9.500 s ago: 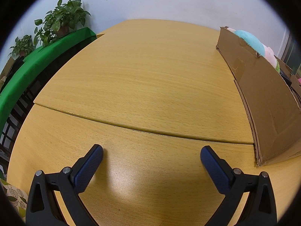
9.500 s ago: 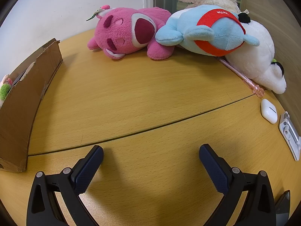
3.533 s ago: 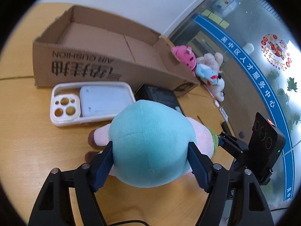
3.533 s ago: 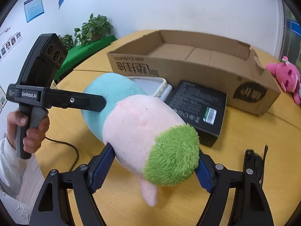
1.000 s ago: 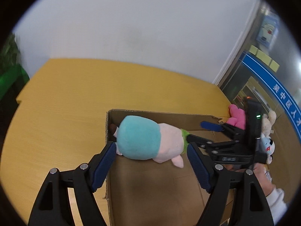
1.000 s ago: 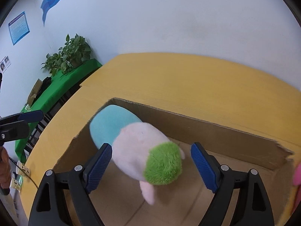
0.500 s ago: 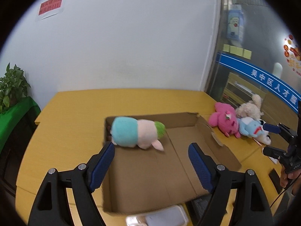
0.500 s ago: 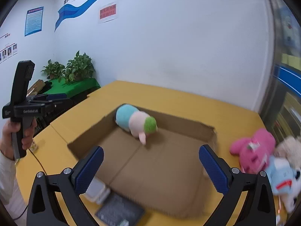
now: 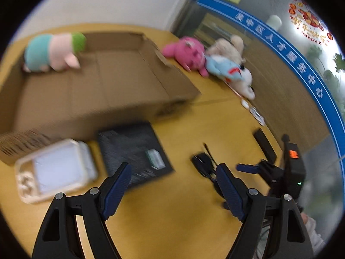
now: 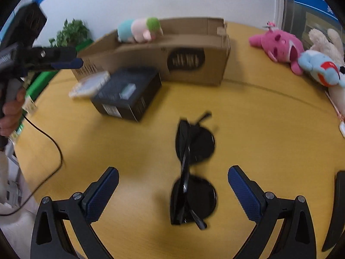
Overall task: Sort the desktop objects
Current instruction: 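Grasp the black sunglasses on the table with the right gripper, then lower the sunglasses into the cardboard box and open the right gripper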
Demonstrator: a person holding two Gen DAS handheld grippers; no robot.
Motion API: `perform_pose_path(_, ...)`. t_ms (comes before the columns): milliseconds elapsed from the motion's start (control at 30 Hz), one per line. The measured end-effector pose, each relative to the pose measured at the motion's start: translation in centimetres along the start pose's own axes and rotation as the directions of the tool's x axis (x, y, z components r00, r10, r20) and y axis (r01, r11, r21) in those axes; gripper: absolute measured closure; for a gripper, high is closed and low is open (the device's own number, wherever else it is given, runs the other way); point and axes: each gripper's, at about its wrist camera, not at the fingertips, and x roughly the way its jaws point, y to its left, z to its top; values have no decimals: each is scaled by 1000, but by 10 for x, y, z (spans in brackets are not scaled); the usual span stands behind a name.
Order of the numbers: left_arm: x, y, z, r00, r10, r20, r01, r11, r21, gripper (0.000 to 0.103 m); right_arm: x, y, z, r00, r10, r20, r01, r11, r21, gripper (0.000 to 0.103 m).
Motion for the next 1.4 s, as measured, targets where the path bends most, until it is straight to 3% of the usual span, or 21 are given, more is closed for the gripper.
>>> perform_pose_path(100,32,-19,-11,995,-88,-57,87,996,-18,23,9,-2,-11,1000,-23,-9,23,1000,5,3)
perform_pose_path(200,61,-35,-16,985,-139,-102,135,990,-43,23,17,-5,-18,999,-39,-30,39,999,7,16)
perform_pose_path(400,110,-49,-23,970,-154,-187,140,986,-85,24,11,7,-28,996,-87,5,87,996,-18,27)
perform_pose_path(500,129,-48,-29,967,-129,-219,108,988,-106,26,6,8,-31,995,-96,35,96,995,7,47)
perform_pose_path(600,131,-48,-32,971,-134,-196,115,988,-107,27,4,8,-34,993,-102,55,100,994,36,46)
perform_pose_path(667,133,-48,-33,972,-137,-192,118,987,-106,35,4,10,-36,992,-107,62,104,994,38,47)
perform_pose_path(733,137,-44,-35,968,-148,-204,123,984,-131,63,3,11,-38,994,-80,76,76,996,44,47)
perform_pose_path(1100,113,-45,-36,974,-185,-129,164,974,-156,67,-17,12,-48,985,-70,160,60,996,67,47)
perform_pose_path(1300,68,-58,2,982,-183,-33,180,980,-85,67,-52,25,-17,958,-98,268,91,995,36,47)
perform_pose_path(1400,41,-59,39,984,-178,28,179,983,-37,67,-68,28,15,939,-97,329,96,995,17,47)
